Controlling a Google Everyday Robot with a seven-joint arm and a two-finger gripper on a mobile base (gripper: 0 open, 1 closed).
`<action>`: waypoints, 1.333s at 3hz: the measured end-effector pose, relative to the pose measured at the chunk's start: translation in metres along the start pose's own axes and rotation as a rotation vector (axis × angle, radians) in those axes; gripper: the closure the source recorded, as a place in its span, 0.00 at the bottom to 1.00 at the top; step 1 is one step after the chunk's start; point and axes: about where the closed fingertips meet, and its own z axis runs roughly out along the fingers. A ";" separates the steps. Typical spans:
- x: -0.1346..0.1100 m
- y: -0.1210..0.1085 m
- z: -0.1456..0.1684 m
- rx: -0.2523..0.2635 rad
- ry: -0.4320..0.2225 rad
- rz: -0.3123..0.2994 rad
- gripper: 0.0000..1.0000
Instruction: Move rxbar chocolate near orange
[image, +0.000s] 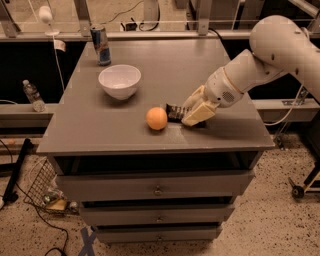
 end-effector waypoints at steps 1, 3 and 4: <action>0.000 0.000 0.001 -0.001 0.000 0.000 0.13; -0.001 0.000 0.003 -0.005 0.000 -0.002 0.00; 0.004 0.002 -0.015 0.045 0.057 0.000 0.00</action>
Offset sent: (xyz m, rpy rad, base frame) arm 0.0000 0.0005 -0.0003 0.0001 0.0006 0.0009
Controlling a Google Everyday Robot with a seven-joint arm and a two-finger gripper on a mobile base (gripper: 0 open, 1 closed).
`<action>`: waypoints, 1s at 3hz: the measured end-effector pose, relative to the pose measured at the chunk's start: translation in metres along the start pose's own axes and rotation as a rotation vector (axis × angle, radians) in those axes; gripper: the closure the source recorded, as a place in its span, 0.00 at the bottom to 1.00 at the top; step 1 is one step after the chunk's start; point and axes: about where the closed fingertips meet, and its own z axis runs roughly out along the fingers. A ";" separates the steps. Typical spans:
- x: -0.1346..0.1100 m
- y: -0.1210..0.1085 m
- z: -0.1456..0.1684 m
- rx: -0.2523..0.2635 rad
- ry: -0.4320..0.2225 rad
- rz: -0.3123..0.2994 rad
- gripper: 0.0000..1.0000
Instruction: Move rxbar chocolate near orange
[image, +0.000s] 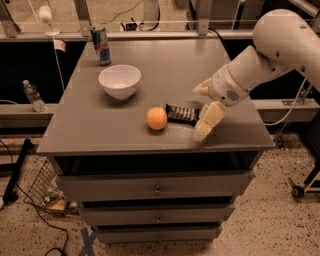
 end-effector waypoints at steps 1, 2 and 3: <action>0.021 0.004 -0.043 0.105 0.064 0.040 0.00; 0.049 0.007 -0.098 0.229 0.118 0.103 0.00; 0.054 0.008 -0.108 0.249 0.127 0.114 0.00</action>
Offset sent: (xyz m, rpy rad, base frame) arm -0.0388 -0.1725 0.0900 -0.1961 -0.1832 -0.3927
